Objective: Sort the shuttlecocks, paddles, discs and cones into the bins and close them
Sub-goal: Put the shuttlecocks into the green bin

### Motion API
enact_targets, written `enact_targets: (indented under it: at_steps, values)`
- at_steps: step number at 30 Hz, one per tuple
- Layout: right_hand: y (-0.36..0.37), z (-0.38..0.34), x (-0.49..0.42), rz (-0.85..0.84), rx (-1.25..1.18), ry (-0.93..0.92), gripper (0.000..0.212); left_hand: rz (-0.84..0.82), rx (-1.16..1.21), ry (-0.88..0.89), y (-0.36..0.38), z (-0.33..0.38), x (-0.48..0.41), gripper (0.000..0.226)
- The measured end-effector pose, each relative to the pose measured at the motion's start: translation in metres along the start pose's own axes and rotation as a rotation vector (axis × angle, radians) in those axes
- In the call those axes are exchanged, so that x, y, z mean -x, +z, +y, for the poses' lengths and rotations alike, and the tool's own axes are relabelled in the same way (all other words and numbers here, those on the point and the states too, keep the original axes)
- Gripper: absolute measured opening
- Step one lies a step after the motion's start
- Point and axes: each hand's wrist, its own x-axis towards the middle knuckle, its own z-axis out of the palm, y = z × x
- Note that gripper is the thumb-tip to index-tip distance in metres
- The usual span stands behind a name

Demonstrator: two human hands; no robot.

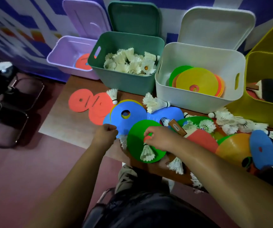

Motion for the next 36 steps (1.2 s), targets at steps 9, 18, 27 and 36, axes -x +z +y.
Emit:
enact_targets:
  at_steps: [9,18,27,36]
  values:
    - [0.051,0.015,-0.005,-0.082,0.373,-0.036,0.059,-0.059,0.019,-0.109,0.036,-0.046,0.008,0.046]
    - [0.038,0.015,-0.007,0.164,0.194,0.036,0.033,0.081,-0.080,-0.009,0.027,-0.046,0.004,0.027]
    - [-0.014,-0.021,-0.019,0.387,-0.320,0.179,0.014,0.189,0.112,0.101,-0.027,0.001,0.001,0.026]
    - [-0.089,-0.067,-0.039,0.555,-0.768,0.114,0.009,0.158,0.315,0.210,-0.066,0.063,-0.016,0.034]
